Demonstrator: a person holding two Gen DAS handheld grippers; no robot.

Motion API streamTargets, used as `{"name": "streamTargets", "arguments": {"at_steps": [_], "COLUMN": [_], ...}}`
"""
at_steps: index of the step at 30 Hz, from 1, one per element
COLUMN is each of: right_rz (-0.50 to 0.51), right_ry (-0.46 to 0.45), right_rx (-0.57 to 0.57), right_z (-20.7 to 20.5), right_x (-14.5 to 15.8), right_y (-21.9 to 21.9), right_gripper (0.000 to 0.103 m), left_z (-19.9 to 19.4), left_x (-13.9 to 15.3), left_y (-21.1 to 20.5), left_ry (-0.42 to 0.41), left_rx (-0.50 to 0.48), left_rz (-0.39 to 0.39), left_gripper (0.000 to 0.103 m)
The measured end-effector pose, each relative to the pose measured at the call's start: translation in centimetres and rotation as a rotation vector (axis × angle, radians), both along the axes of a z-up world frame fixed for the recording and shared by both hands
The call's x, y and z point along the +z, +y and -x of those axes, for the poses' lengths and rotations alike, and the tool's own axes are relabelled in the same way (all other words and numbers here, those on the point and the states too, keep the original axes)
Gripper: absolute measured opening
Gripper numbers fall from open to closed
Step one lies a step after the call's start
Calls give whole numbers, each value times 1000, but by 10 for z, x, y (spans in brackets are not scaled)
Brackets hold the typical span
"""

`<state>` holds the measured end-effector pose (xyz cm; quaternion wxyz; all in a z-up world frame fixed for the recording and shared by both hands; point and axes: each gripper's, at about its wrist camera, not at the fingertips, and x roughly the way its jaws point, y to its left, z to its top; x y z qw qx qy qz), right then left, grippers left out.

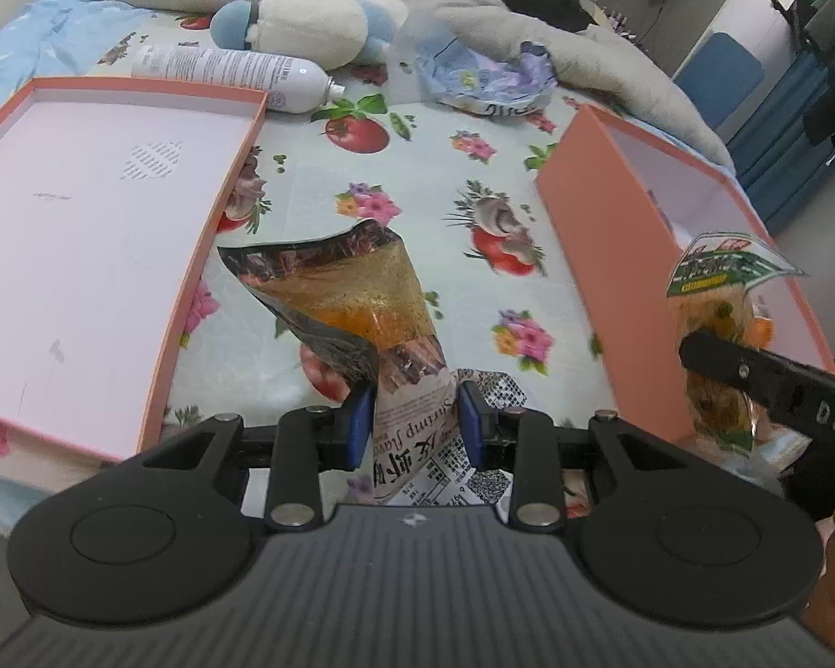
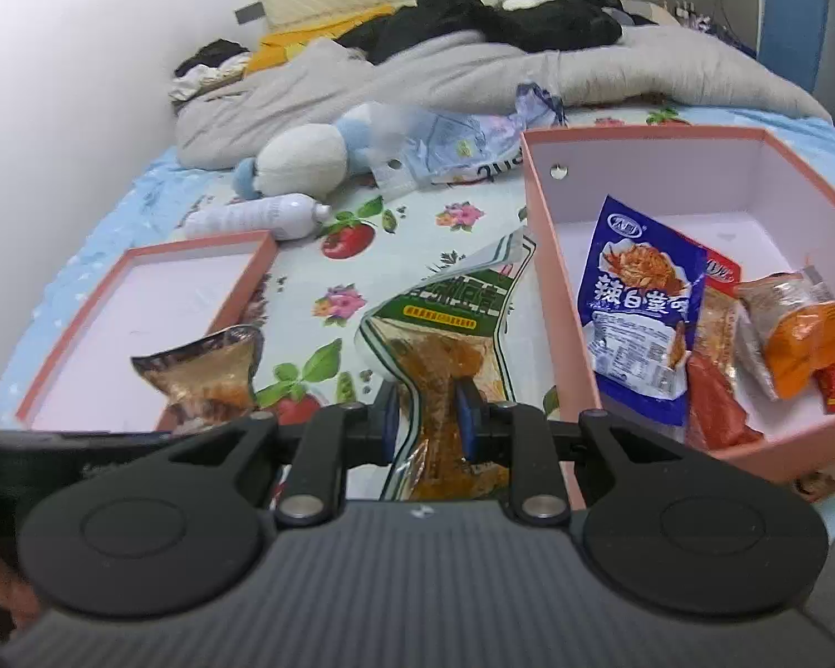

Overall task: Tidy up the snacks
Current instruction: 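Carry the brown packet with the left tool while the right tool carries the green packet to the box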

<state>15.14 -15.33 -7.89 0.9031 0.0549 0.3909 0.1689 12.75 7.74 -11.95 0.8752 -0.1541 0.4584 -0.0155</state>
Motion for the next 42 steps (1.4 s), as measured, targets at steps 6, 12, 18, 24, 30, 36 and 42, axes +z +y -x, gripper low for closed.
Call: {"name": "streamTargets", "arguments": {"at_steps": [6, 12, 18, 24, 30, 36, 42], "right_rz": [-46, -50, -43, -25, 4, 20, 24], "right_ry": [0, -32, -44, -64, -64, -35, -19], "right_rx": [-4, 7, -15, -91, -165, -241, -275], "right_z": [27, 53, 72, 77, 80, 80, 70], "right_x": [24, 55, 66, 71, 72, 64, 58], "right_y": [-15, -28, -44, -68, -99, -122, -135], "right_gripper": [25, 25, 25, 25, 25, 25, 25], "left_z": [23, 44, 56, 55, 41, 30, 11], "left_x": [25, 51, 79, 91, 95, 91, 84], "left_y": [-14, -32, -50, -80, -111, -141, -156], "left_ry": [13, 8, -34, -61, -78, -76, -63], "left_rx": [-8, -42, -91, -147, -220, -284, -316], "left_rz": [38, 44, 29, 57, 91, 87, 98], "left_gripper": [38, 38, 38, 38, 38, 38, 36]}}
